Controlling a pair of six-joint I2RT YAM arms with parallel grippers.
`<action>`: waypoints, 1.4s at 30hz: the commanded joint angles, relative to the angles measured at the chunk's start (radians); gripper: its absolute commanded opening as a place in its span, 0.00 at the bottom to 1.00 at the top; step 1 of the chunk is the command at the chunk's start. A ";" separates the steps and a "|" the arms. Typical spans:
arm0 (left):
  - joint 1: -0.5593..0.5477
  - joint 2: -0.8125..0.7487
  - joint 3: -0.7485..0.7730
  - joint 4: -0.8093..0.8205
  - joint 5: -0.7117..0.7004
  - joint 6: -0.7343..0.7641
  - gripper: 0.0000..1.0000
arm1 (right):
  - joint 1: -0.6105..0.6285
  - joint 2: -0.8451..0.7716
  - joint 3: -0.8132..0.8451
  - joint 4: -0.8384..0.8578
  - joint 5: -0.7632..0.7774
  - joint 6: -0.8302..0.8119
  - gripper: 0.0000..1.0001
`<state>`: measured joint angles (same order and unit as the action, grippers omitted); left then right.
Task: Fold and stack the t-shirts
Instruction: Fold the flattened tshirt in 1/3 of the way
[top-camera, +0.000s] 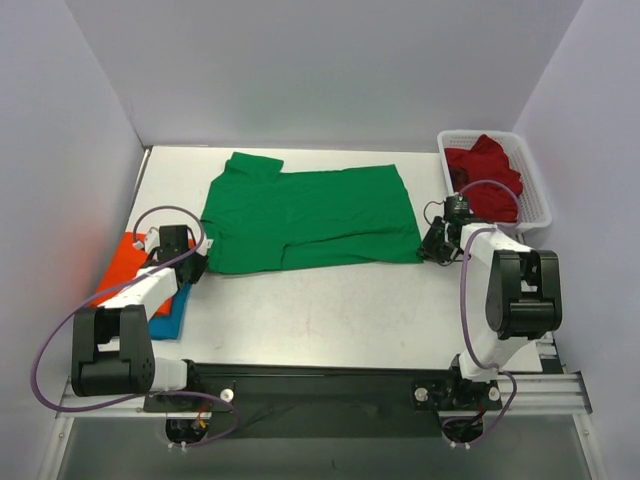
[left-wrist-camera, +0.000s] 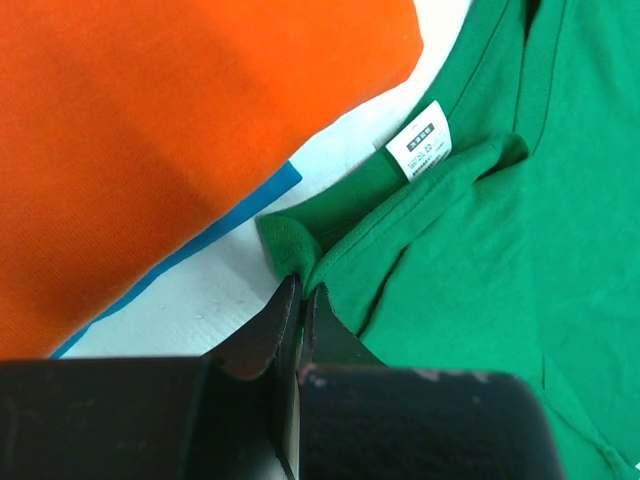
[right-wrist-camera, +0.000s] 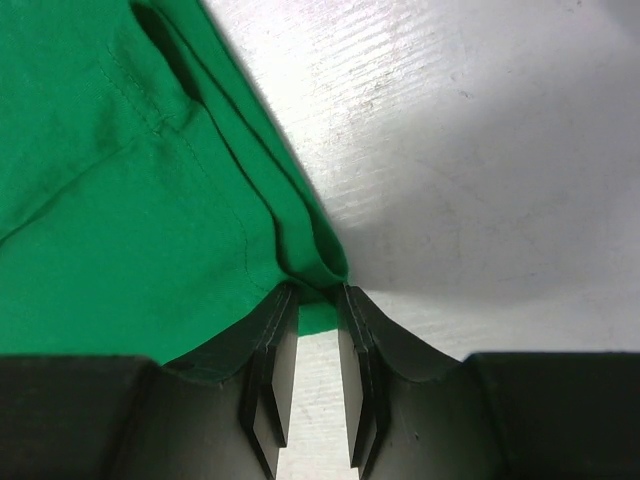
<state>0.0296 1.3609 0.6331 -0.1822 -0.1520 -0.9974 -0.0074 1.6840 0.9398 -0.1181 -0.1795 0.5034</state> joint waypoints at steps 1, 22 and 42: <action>0.013 -0.034 0.045 0.027 0.011 0.020 0.00 | 0.001 0.011 0.007 0.014 0.009 0.007 0.24; 0.015 -0.029 0.051 0.012 0.014 0.019 0.00 | 0.011 -0.023 -0.001 -0.029 -0.023 0.032 0.01; 0.038 -0.040 0.047 -0.030 0.005 0.025 0.00 | -0.035 0.002 0.134 -0.158 0.049 0.001 0.00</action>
<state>0.0544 1.3525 0.6422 -0.2024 -0.1307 -0.9859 -0.0330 1.6890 1.0256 -0.2176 -0.1841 0.5236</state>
